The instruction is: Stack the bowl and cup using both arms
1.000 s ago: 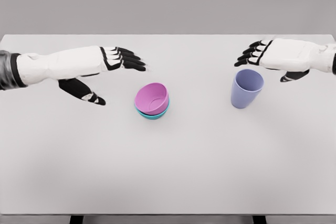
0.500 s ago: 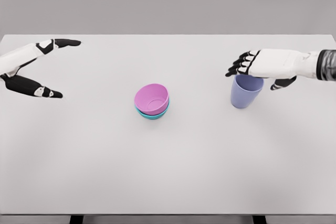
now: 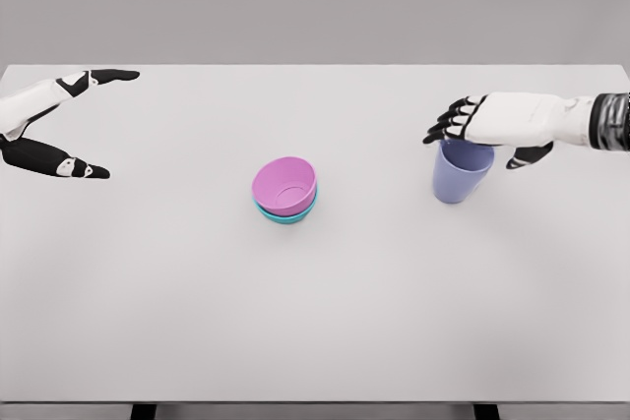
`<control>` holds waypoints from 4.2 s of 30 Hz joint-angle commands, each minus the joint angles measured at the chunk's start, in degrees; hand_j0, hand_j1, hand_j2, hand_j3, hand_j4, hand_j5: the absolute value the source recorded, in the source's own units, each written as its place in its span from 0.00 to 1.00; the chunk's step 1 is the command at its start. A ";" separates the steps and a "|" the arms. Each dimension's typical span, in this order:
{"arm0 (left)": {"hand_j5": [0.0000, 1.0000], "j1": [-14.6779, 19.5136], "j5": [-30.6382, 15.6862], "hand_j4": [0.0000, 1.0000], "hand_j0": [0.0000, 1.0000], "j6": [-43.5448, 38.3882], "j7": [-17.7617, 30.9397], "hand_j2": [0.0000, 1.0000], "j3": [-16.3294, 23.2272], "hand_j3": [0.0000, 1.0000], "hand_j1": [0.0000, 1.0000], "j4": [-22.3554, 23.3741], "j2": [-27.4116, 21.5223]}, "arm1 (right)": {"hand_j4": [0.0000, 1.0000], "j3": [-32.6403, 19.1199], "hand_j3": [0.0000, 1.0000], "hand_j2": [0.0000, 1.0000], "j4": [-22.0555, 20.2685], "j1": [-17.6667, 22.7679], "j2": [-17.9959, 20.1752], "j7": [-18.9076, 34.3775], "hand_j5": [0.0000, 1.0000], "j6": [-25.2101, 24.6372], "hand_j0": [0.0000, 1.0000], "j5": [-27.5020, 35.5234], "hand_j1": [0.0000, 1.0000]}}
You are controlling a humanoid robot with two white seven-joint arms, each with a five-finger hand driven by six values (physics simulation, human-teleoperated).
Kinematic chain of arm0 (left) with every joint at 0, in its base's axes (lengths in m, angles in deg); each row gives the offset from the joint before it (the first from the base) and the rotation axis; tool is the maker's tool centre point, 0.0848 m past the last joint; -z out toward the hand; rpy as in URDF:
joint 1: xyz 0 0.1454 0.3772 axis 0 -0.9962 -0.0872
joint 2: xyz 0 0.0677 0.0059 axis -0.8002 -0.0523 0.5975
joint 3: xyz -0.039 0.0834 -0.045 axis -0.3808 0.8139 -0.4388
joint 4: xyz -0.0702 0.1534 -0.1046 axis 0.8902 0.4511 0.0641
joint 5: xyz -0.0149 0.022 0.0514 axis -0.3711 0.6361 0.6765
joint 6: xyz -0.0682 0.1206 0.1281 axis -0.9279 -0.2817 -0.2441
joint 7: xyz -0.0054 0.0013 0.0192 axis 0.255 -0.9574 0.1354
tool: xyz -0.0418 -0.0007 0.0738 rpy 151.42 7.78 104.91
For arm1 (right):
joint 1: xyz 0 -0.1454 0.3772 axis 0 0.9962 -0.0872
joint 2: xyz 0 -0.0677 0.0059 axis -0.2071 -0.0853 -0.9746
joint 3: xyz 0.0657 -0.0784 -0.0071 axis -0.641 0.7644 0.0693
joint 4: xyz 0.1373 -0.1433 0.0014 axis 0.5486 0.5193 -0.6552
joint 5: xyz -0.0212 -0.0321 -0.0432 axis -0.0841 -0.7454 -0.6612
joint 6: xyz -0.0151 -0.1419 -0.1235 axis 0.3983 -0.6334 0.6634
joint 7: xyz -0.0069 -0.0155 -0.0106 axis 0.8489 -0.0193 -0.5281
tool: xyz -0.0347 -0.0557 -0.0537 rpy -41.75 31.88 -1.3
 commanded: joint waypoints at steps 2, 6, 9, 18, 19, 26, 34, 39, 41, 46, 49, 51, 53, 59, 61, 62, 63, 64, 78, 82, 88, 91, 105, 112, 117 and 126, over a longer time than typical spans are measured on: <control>1.00 0.00 -0.42 1.00 1.00 -0.15 -0.02 1.00 -0.01 1.00 1.00 0.08 -0.01 | 1.00 0.83 1.00 1.00 0.02 -0.53 -0.87 -0.02 1.00 -0.14 1.00 0.04 1.00; 1.00 0.00 -0.42 1.00 1.00 -0.15 -0.02 1.00 -0.01 1.00 1.00 0.17 -0.01 | 1.00 1.45 1.00 1.00 0.02 -0.79 -1.14 -0.02 1.00 -0.14 1.00 0.04 1.00; 1.00 0.00 -0.42 1.00 1.00 -0.15 -0.02 1.00 -0.01 1.00 1.00 0.17 0.16 | 1.00 3.38 1.00 1.00 0.38 -1.23 -1.14 -0.02 1.00 -0.14 1.00 0.04 1.00; 1.00 0.00 -0.24 1.00 1.00 -0.15 -0.02 1.00 -0.01 1.00 1.00 0.44 0.87 | 1.00 4.09 1.00 1.00 2.05 -1.58 -1.14 -0.02 1.00 -0.14 1.00 0.04 1.00; 1.00 0.00 -0.24 1.00 1.00 -0.15 -0.02 1.00 -0.01 1.00 1.00 0.44 0.87 | 1.00 4.09 1.00 1.00 2.05 -1.67 -1.14 -0.02 1.00 -0.14 1.00 -0.05 1.00; 1.00 0.00 -0.15 1.00 1.00 -0.15 -0.02 1.00 -0.01 1.00 1.00 0.44 1.31 | 0.94 4.09 0.94 0.94 3.63 -2.02 -1.93 -0.02 0.94 -0.14 0.94 -0.49 0.94; 1.00 0.00 -0.07 1.00 1.00 -0.15 -0.02 1.00 -0.01 1.00 1.00 0.52 1.31 | 0.74 4.17 0.74 0.74 3.89 -2.02 -2.19 -0.02 0.74 -0.14 0.74 -0.49 0.74; 1.00 0.00 -0.07 1.00 1.00 -0.15 -0.02 1.00 -0.01 1.00 1.00 0.52 1.31 | 0.74 4.00 0.74 0.74 4.07 -2.46 -2.72 -0.02 0.74 -0.14 0.74 -0.40 0.74; 1.00 0.00 -0.07 1.00 1.00 -0.15 -0.02 1.00 -0.01 1.00 1.00 0.52 1.31 | 0.74 3.56 0.74 0.74 4.16 -3.25 -3.42 -0.02 0.74 -0.14 0.74 -0.40 0.74; 1.00 0.00 -0.07 1.00 1.00 -0.15 -0.02 1.00 -0.01 1.00 1.00 0.52 1.31 | 0.74 3.38 0.74 0.74 4.68 -4.04 -4.65 -0.02 0.74 -0.14 0.74 -0.40 0.74; 1.00 0.00 -0.07 1.00 1.00 -0.15 -0.02 1.00 -0.01 1.00 1.00 0.52 1.31 | 0.71 3.38 0.71 0.71 4.68 -4.13 -4.92 -0.02 0.71 -0.14 0.71 -0.40 0.71; 1.00 0.00 -0.07 1.00 1.00 -0.15 -0.02 1.00 -0.01 1.00 1.00 0.52 1.31 | 0.65 3.29 0.65 0.65 4.95 -4.48 -5.36 -0.02 0.65 -0.14 0.65 -0.31 0.65; 1.00 0.00 -0.07 1.00 1.00 -0.15 -0.02 1.00 -0.01 1.00 1.00 0.52 1.31 | 0.65 3.03 0.65 0.65 5.03 -4.75 -5.62 -0.02 0.65 -0.14 0.65 -0.31 0.65; 1.00 0.00 -0.07 1.00 1.00 -0.15 -0.02 1.00 -0.01 1.00 1.00 0.52 1.31 | 0.68 0.31 0.68 0.68 4.86 -4.83 -7.73 -0.02 0.68 -0.14 0.68 -0.31 0.68; 1.00 0.00 -0.07 1.00 1.00 -0.15 -0.02 1.00 -0.01 1.00 1.00 0.52 1.31 | 0.68 0.31 0.68 0.68 4.86 -5.36 -8.69 -0.02 0.68 -0.14 0.68 -0.40 0.68; 1.00 0.00 -0.07 1.00 1.00 -0.15 -0.02 1.00 -0.01 1.00 1.00 0.52 1.31 | 0.68 0.31 0.68 0.68 4.77 -5.45 -9.31 -0.02 0.68 -0.14 0.68 -0.40 0.68; 1.00 0.00 -0.07 1.00 1.00 -0.15 -0.02 1.00 -0.01 1.00 1.00 0.52 1.31 | 0.68 0.31 0.68 0.68 4.77 -5.63 -9.66 -0.02 0.68 -0.14 0.68 -0.40 0.68; 1.00 0.00 -0.07 1.00 1.00 -0.15 -0.02 1.00 -0.01 1.00 1.00 0.52 1.31 | 0.68 0.31 0.68 0.68 4.68 -5.89 -10.19 -0.02 0.68 -0.14 0.68 -0.40 0.68; 1.00 0.00 -0.07 1.00 1.00 -0.15 -0.02 1.00 -0.01 1.00 1.00 0.52 1.31 | 0.68 -3.12 0.68 0.68 2.66 -6.86 -16.34 -0.02 0.68 -0.14 0.68 -0.31 0.68; 1.00 0.00 -0.07 1.00 1.00 -0.15 -0.02 1.00 -0.01 1.00 1.00 0.52 1.31 | 0.69 -3.03 0.69 0.69 1.26 -7.65 -18.80 -0.02 0.69 -0.14 0.69 -0.23 0.69; 1.00 0.09 -0.07 1.00 1.00 -0.15 -0.02 1.00 -0.01 1.00 1.00 0.52 1.31 | 0.69 -2.24 0.69 0.69 0.64 -7.65 -22.05 -0.02 0.69 -0.14 0.69 -0.31 0.69; 1.00 0.00 -0.07 1.00 1.00 -0.15 -0.02 1.00 -0.01 1.00 1.00 0.52 1.31 | 0.69 -1.19 0.69 0.69 0.47 -7.65 -23.55 -0.02 0.69 -0.14 0.69 -0.23 0.69; 1.00 0.00 -0.07 1.00 1.00 -0.15 -0.02 1.00 -0.01 1.00 1.00 0.52 1.31 | 0.69 2.59 0.69 0.69 2.13 -7.65 -26.80 -0.02 0.69 -0.14 0.69 -0.23 0.69; 1.00 0.00 -0.07 1.00 1.00 -0.15 -0.02 1.00 -0.01 1.00 1.00 0.52 1.31 | 0.69 4.08 0.69 0.69 5.65 -7.65 -27.59 -0.02 0.69 -0.14 0.69 -0.40 0.69; 1.00 0.00 -0.07 1.00 1.00 -0.15 -0.02 1.00 -0.01 1.00 1.00 0.52 1.31 | 0.69 5.05 0.69 0.69 6.35 -7.73 -28.12 -0.02 0.69 -0.14 0.69 -0.40 0.69; 1.00 0.00 -0.07 1.00 1.00 -0.15 -0.02 1.00 -0.10 1.00 1.00 0.52 1.31 | 0.90 5.76 0.90 0.90 7.06 -7.74 -28.12 -0.02 0.90 -0.14 0.90 -0.49 0.90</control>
